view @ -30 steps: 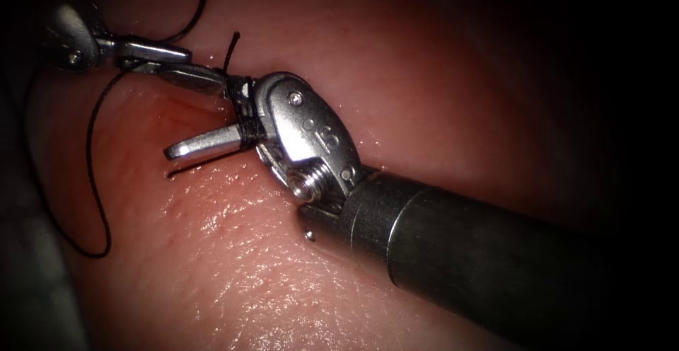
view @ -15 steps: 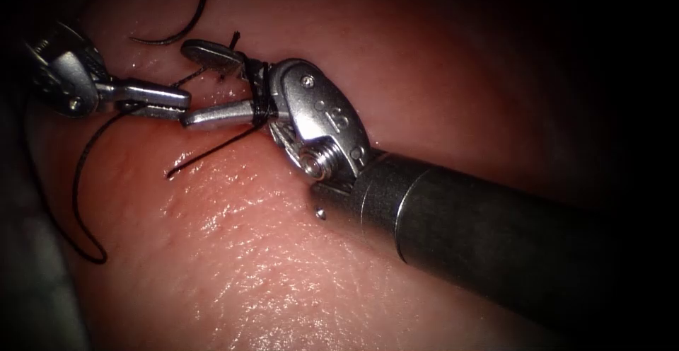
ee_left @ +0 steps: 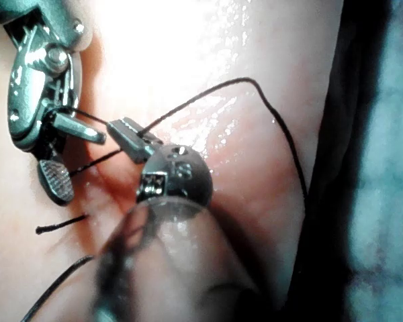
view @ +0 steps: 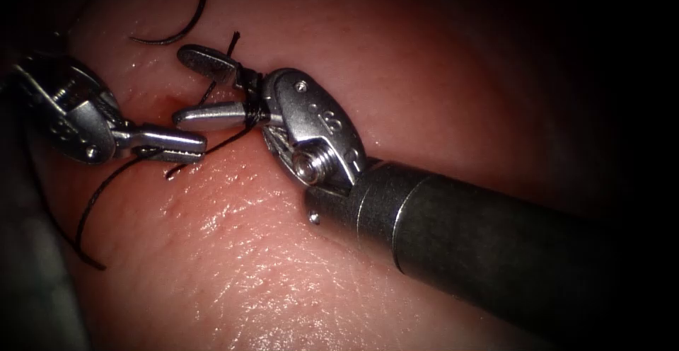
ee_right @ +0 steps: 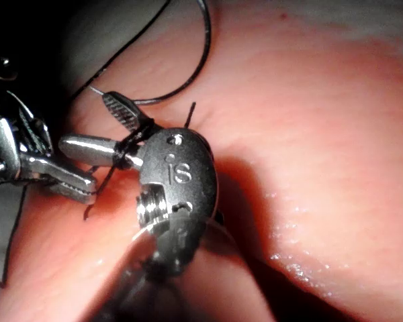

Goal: Wound Closure
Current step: Wrap the suture two times counter-clockwise around the right gripper, then grab the suture tail with the right gripper

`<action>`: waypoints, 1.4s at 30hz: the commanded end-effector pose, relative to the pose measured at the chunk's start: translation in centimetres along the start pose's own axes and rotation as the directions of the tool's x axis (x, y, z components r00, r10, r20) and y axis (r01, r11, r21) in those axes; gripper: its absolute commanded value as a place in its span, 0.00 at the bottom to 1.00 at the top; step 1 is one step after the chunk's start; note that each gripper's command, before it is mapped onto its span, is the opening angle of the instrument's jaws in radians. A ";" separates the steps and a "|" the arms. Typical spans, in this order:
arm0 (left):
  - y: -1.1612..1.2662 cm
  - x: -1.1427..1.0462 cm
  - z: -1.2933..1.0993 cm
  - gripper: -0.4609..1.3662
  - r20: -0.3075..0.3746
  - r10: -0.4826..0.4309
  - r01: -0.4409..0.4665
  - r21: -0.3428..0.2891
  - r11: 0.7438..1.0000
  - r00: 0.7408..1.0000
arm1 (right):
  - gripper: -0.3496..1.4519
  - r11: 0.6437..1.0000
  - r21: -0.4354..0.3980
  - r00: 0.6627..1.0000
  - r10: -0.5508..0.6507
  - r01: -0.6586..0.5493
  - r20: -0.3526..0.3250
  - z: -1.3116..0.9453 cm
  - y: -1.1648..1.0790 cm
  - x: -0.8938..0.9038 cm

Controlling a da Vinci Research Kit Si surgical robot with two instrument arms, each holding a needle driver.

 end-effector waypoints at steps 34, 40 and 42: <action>-0.23 -0.13 0.03 0.06 0.004 0.009 -0.009 -0.013 1.000 1.000 | 0.79 0.804 -0.593 0.970 0.172 -0.040 0.169 -0.25 -0.30 -0.03; -0.24 -0.14 0.05 0.06 0.005 0.008 -0.008 -0.012 1.000 1.000 | 0.83 0.763 -0.642 0.968 0.208 -0.072 0.139 -0.30 -0.23 -0.03; -0.25 -0.14 0.06 0.06 0.005 0.008 -0.008 -0.012 1.000 1.000 | 0.83 0.750 -0.654 0.966 0.228 -0.096 0.120 -0.30 -0.20 -0.04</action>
